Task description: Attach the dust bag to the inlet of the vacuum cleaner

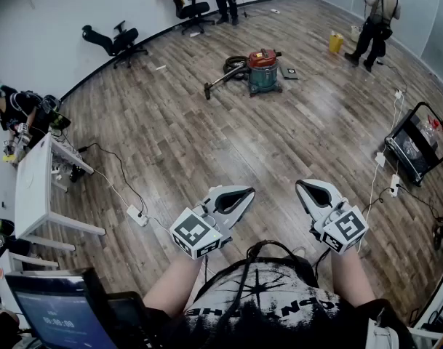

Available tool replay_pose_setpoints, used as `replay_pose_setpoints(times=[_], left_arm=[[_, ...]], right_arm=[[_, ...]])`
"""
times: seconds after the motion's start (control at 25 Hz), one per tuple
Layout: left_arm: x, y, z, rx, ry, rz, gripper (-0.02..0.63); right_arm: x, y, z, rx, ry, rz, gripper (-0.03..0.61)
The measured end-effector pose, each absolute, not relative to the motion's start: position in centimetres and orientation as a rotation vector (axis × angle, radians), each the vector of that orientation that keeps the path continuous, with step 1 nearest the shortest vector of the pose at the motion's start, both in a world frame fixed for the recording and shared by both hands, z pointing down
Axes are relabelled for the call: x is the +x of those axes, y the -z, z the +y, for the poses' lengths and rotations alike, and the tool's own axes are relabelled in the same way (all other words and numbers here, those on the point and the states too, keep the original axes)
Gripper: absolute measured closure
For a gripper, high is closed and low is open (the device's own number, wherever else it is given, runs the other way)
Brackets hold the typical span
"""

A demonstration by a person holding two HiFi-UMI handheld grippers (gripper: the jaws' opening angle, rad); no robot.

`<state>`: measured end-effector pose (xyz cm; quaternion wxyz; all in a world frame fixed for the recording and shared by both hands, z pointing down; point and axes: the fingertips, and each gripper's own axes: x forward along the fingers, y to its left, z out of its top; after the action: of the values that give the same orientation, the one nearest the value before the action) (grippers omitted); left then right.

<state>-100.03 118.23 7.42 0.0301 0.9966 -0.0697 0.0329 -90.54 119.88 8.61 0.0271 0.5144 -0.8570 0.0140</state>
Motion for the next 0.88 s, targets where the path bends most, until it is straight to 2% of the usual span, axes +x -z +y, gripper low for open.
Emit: replay_pose_setpoints(times=[0.28,0.88], left_arm=[[-98.9,-7.5,117.5,3.098,-0.144,-0.207,0.617],[-101.0,-9.1,117.0,3.073,-0.14,-0.212,0.617]], right_arm=[[-89.9,-8.4,118.9,1.568,-0.051,-2.655,0.577],[-92.0,-9.3,118.2,1.552,-0.114,-2.705,0.575]])
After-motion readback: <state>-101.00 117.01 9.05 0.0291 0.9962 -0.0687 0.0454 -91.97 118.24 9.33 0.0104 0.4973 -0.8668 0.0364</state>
